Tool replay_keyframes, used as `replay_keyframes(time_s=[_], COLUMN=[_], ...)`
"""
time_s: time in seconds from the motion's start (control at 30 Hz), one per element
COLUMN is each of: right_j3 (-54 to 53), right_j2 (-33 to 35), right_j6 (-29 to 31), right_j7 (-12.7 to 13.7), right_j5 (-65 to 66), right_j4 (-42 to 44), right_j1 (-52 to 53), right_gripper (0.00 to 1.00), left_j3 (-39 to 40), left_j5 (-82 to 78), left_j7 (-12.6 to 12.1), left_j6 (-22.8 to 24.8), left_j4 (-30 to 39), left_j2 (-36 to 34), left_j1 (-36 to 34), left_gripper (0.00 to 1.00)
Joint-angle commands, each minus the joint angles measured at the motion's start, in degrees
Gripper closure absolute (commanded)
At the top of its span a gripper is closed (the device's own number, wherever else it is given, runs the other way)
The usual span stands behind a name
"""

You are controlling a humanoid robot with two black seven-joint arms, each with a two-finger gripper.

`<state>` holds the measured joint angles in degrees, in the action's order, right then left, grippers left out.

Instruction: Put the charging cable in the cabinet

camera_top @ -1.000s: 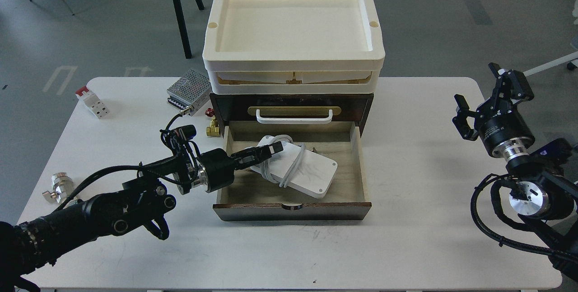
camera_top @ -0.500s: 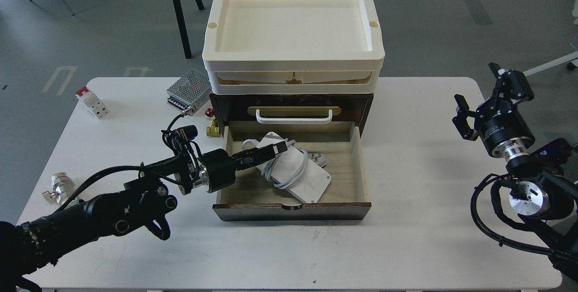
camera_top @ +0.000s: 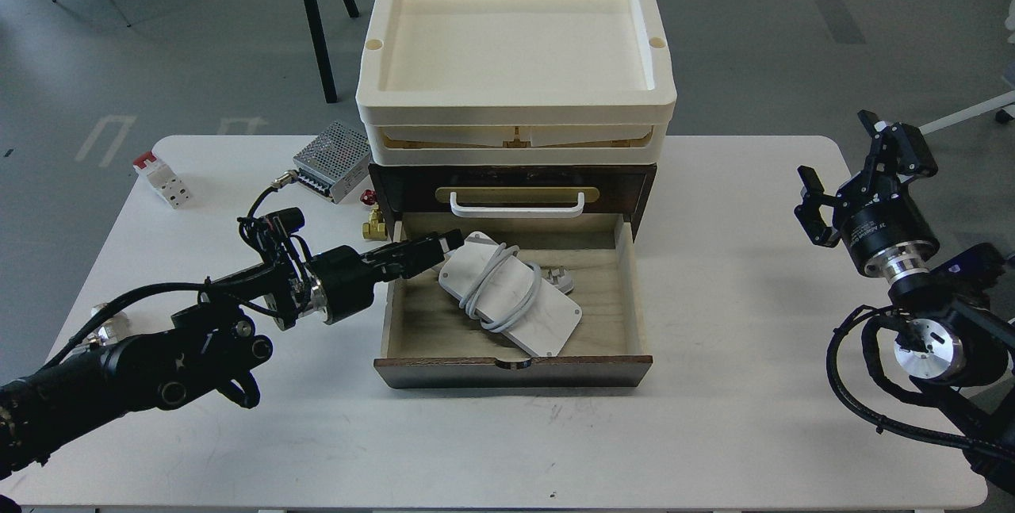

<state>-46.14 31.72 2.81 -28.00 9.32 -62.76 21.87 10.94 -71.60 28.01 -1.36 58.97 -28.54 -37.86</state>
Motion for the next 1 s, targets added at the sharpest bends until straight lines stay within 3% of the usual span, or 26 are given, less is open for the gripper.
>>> replay_keyframes(time_s=[0.0,0.2,0.47,0.63,0.83,0.97], right_j3=[0.0,0.0,0.09,0.18,0.09,-0.17], right_j2=[0.01,0.01,0.01,-0.08,-1.22,-1.22], right_j6=[0.0,0.0,0.0,0.09,0.17,0.17], right_j7=[0.0,0.0,0.0,0.0,0.0,0.0], right_j5=[0.0,0.0,0.0,0.44,0.44,0.44], right_j4=[0.01,0.01,-0.17,-0.43,-0.34,-0.17], right_j1=[0.01,0.01,0.01,0.1,0.19,0.19], right_gripper=[0.01,0.01,0.01,0.01,0.01,0.01], left_j3=[0.23,1.45,6.03,6.9,12.61,15.95], left_j5=[0.23,2.94,25.77,44.58,55.95,57.27], left_j7=[-0.01,-0.01,-0.01,-0.01,-0.01,-0.01], left_j6=[0.22,0.13,0.48,0.57,0.83,5.65], left_j4=[5.09,12.92,13.02,8.81,0.63,-7.53], left_j2=[-4.93,-14.51,-24.71,-25.69,-23.23,-17.09], left_j1=[0.32,3.04,8.15,7.62,8.06,7.71], left_gripper=[0.38,0.34,0.3,0.25,0.23,0.22])
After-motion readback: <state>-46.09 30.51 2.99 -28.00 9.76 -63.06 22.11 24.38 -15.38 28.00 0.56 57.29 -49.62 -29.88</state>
